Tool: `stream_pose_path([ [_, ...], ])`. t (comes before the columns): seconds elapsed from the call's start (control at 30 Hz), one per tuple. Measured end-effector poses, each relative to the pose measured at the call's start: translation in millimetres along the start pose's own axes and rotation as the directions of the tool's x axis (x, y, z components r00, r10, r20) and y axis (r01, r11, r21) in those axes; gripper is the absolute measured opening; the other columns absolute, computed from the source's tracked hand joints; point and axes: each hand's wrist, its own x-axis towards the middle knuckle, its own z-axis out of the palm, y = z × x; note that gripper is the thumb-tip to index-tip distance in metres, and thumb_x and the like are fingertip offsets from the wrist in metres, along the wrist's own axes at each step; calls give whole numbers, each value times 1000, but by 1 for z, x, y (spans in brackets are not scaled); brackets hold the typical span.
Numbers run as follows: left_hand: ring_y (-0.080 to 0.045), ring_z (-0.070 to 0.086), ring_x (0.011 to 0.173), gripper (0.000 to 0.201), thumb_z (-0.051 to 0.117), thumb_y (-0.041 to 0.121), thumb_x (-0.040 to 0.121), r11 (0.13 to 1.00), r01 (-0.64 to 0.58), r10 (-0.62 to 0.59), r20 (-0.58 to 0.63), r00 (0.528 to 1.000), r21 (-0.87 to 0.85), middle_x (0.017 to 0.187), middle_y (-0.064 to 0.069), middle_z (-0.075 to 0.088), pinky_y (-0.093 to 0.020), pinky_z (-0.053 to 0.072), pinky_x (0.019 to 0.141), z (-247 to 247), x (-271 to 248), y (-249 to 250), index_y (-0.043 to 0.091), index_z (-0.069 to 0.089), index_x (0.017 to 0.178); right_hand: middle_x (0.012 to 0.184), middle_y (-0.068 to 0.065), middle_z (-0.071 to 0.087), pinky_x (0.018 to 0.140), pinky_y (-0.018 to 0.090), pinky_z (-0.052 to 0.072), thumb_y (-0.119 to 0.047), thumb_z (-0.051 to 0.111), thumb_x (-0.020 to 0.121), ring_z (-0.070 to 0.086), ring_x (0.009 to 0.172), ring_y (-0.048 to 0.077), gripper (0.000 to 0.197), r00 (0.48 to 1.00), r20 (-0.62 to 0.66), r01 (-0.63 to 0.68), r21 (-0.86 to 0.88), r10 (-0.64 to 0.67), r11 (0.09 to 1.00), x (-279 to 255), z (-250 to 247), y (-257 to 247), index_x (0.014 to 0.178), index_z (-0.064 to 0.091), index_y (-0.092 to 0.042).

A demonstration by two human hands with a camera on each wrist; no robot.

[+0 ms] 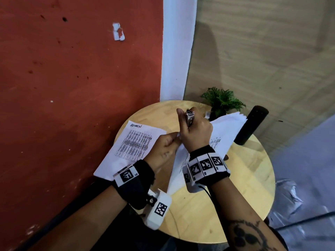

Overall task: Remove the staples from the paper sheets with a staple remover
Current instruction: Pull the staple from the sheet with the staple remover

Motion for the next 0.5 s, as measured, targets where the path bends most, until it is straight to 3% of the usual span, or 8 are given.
stream_pose_path([
  [0.1, 7, 57, 94, 26, 37, 5, 100, 1000, -20, 20, 0, 1000, 19, 94, 14, 70, -13, 45, 84, 5, 6, 0, 9, 62, 103, 41, 11, 52, 41, 19, 29, -39, 50, 83, 51, 35, 33, 43, 1000, -7, 6, 14, -5, 1000, 2, 0, 5, 62, 54, -2],
  [0.17, 12, 56, 86, 27, 38, 3, 99, 998, -33, 32, 4, 999, 46, 83, 22, 69, -10, 43, 79, 5, 9, -2, 14, 62, 97, 40, 11, 52, 44, 18, 27, -38, 51, 83, 52, 35, 32, 42, 1000, -19, -11, 35, 11, 999, 3, -2, 8, 66, 57, 0],
  [0.3, 11, 52, 71, 20, 46, -2, 95, 992, -52, 52, 3, 999, 111, 69, 21, 65, -9, 41, 67, 8, 11, -1, 9, 61, 88, 41, 8, 50, 45, 21, 27, -41, 49, 84, 53, 38, 32, 44, 997, 13, -74, 65, 73, 995, 0, -5, 11, 73, 58, 0],
  [0.37, 4, 58, 80, 10, 56, 1, 91, 994, -71, 78, -74, 994, 81, 83, 7, 69, -17, 45, 75, 8, 12, -4, 3, 63, 99, 44, 1, 49, 45, 27, 33, -46, 46, 85, 55, 44, 30, 43, 980, 61, -200, 211, 191, 957, 0, -12, 9, 73, 55, -6],
  [0.43, -11, 53, 82, 22, 67, 21, 85, 991, -93, 106, -138, 985, 91, 84, -6, 62, -30, 41, 75, 7, 12, -8, 0, 66, 92, 49, -7, 55, 50, 32, 44, -47, 45, 85, 58, 49, 18, 31, 924, 13, -346, 462, 383, 817, 8, -27, 7, 72, 47, -19],
  [0.5, -13, 43, 77, 45, 68, 36, 79, 987, -100, 118, -149, 982, 125, 77, -5, 49, -32, 34, 68, 7, 10, -9, -9, 60, 82, 58, -5, 62, 56, 32, 44, -47, 49, 82, 54, 51, 12, 31, 805, -168, -366, 614, 569, 699, 20, -46, 26, 73, 46, -18],
])
